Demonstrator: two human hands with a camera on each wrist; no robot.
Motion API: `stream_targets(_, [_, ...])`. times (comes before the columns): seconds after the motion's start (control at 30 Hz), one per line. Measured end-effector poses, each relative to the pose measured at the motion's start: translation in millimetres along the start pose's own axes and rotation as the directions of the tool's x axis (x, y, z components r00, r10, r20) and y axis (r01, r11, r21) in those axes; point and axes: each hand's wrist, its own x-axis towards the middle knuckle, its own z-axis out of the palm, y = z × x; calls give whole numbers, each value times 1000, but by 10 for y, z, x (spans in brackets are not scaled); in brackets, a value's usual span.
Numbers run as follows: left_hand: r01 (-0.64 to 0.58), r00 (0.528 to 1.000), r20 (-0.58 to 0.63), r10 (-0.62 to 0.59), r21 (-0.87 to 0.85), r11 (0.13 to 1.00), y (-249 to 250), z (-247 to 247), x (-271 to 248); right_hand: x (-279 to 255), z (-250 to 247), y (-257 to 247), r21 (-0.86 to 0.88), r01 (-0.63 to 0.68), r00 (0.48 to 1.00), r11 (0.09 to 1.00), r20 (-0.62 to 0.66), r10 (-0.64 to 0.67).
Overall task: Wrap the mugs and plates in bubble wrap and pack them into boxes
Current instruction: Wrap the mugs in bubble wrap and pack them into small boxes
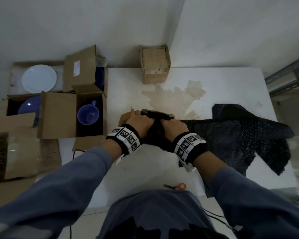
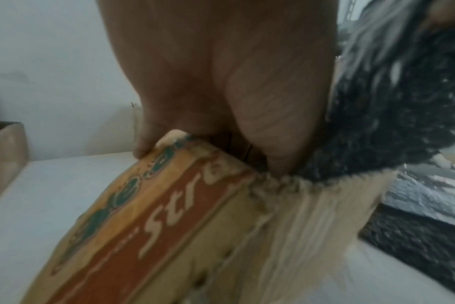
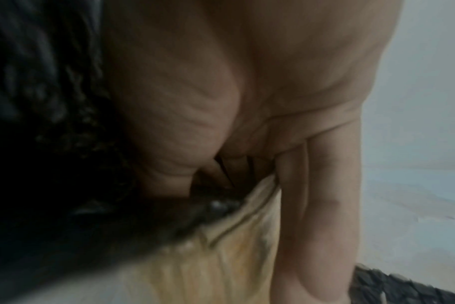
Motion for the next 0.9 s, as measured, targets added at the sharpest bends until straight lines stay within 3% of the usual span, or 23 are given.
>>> stream_targets(0.23, [-41,997,-64,47,97,994,34,18,36,33,48,-34,-52,-35,999,998,-9,35])
stream_targets(0.43, [-74,997,18,72,74,995,-12,54,100,29,31,-9,-36,-5,1000,999,11,5])
stream_targets(0.57, [-109,989,-95,111,33,994,-50,70,53,-15,-69,11,-41,36,999,999,9,-36])
stream_targets(0.7, [-83,981,-169,94,73,994,2,62,-4,-47,-56,-24,-115,29,998,993,-46,-35])
stream_targets(0.9, [-24,993,-111,33,82,996,44,145,80,31,80,-37,-56,7,1000,998,-9,-8])
